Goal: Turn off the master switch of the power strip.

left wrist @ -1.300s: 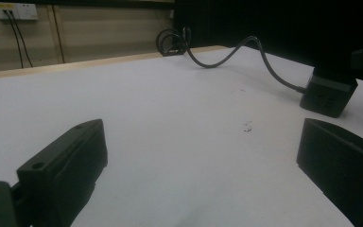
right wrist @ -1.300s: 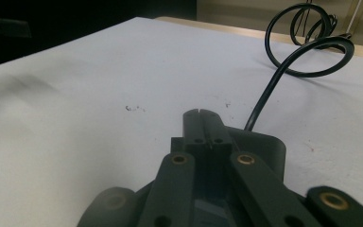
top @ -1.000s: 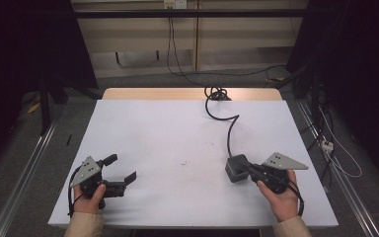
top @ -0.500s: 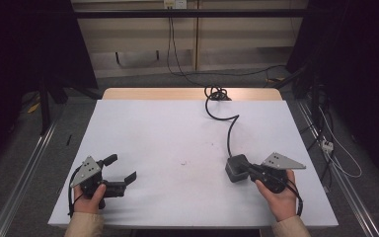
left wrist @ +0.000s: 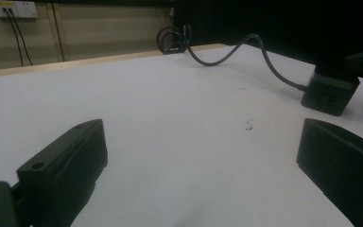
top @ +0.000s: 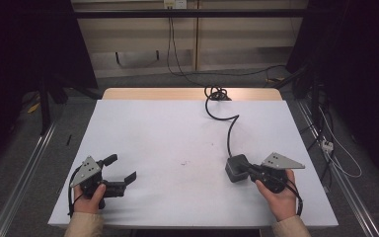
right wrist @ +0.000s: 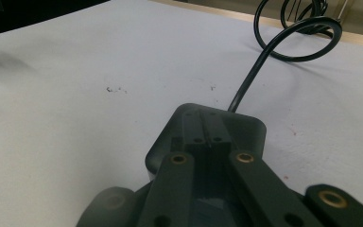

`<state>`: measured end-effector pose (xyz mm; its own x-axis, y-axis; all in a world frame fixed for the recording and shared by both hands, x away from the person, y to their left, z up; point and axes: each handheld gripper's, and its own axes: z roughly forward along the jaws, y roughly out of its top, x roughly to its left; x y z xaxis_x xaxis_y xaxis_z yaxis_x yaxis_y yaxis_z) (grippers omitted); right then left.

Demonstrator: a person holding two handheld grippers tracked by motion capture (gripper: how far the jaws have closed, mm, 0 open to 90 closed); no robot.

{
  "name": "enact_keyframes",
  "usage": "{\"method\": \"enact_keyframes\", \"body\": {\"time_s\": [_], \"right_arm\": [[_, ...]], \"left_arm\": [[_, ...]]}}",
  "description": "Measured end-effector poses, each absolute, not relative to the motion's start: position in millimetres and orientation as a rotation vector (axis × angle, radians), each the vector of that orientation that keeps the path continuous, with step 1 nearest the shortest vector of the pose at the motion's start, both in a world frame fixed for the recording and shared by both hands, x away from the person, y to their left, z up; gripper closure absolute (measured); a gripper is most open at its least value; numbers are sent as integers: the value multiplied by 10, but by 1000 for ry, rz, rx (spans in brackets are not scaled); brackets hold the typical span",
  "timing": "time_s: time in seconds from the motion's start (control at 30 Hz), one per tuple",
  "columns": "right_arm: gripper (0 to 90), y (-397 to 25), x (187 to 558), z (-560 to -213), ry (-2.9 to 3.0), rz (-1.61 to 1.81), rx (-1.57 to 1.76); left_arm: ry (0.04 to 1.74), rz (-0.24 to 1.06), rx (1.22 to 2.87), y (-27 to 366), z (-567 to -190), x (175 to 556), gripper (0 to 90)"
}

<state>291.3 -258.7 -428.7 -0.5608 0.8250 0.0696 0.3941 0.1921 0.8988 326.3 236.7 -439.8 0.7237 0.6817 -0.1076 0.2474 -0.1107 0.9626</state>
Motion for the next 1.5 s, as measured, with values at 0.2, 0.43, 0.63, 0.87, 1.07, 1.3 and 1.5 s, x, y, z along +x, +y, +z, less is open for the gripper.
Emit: {"method": "enact_keyframes", "body": {"time_s": [0.2, 0.43, 0.63, 0.87, 1.07, 1.3, 1.5], "right_arm": [[900, -2598, 2918, -4296, 2040, 1330, 1144], [900, -2607, 2920, -4299, 2037, 1332, 1140], [900, -2605, 2926, -4304, 2038, 1329, 1138], [900, -2603, 2928, -4313, 2036, 1334, 1138], [900, -2590, 2934, -4320, 2043, 1332, 1134], [900, -2570, 2935, -4321, 2056, 1329, 1114], [900, -2570, 2938, -4317, 2061, 1322, 1108]], "left_arm": [[752, 432, 1684, 2364, -4400, 3263, 22], [750, 433, 1685, 2365, -4397, 3261, 22], [751, 433, 1685, 2367, -4398, 3262, 22], [752, 433, 1685, 2364, -4399, 3261, 22], [753, 431, 1683, 2365, -4401, 3262, 22], [754, 430, 1683, 2362, -4402, 3259, 22], [752, 432, 1685, 2366, -4399, 3258, 22]]}}
